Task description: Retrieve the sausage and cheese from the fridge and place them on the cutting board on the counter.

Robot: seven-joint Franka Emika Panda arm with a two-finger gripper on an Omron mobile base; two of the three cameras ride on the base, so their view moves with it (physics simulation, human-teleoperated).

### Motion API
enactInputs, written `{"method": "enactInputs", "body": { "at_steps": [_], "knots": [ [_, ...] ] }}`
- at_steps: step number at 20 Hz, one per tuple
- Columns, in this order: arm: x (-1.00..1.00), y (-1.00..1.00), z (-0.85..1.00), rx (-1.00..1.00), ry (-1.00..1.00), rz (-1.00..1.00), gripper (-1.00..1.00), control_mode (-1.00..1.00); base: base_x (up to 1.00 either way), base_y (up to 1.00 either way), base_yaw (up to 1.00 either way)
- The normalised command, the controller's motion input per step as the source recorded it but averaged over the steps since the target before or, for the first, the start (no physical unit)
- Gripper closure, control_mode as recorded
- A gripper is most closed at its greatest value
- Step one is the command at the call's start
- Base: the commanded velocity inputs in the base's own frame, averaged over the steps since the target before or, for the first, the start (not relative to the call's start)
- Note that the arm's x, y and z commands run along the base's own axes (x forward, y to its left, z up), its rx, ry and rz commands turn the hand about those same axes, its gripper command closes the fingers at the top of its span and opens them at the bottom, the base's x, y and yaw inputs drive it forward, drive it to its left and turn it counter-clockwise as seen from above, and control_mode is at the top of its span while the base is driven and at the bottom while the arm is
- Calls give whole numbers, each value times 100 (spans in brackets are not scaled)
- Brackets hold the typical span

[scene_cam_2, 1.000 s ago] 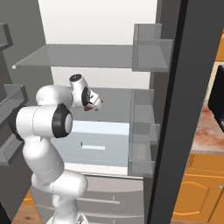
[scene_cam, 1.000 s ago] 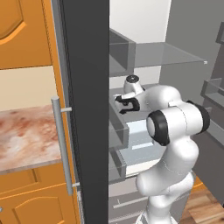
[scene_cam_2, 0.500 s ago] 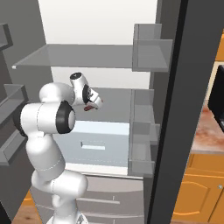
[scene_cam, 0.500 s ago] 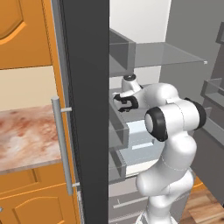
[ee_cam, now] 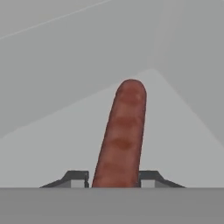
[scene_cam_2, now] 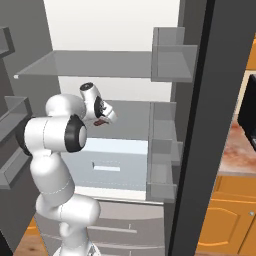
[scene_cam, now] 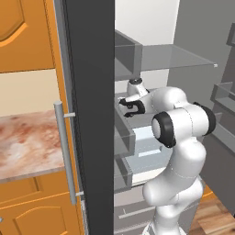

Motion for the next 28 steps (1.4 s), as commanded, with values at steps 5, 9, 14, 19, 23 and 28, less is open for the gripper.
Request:
{"method": "enactInputs", "body": {
  "at_steps": [5, 9, 14, 19, 23, 28],
  "knots": [
    [0, -9, -21, 0, 0, 0, 100, -100, 0, 0, 0],
    [-31, -14, 0, 6, 1, 1, 100, -100, 0, 0, 0],
    [-67, -32, 15, 6, -19, 0, 100, -100, 0, 0, 0],
    [-93, -24, 27, 2, -28, 7, 100, -100, 0, 0, 0],
    [-100, -32, 38, 0, -6, 5, 100, -100, 0, 0, 0],
    [-99, -39, 99, 0, 7, 1, 100, -100, 0, 0, 0]
  ]
}}
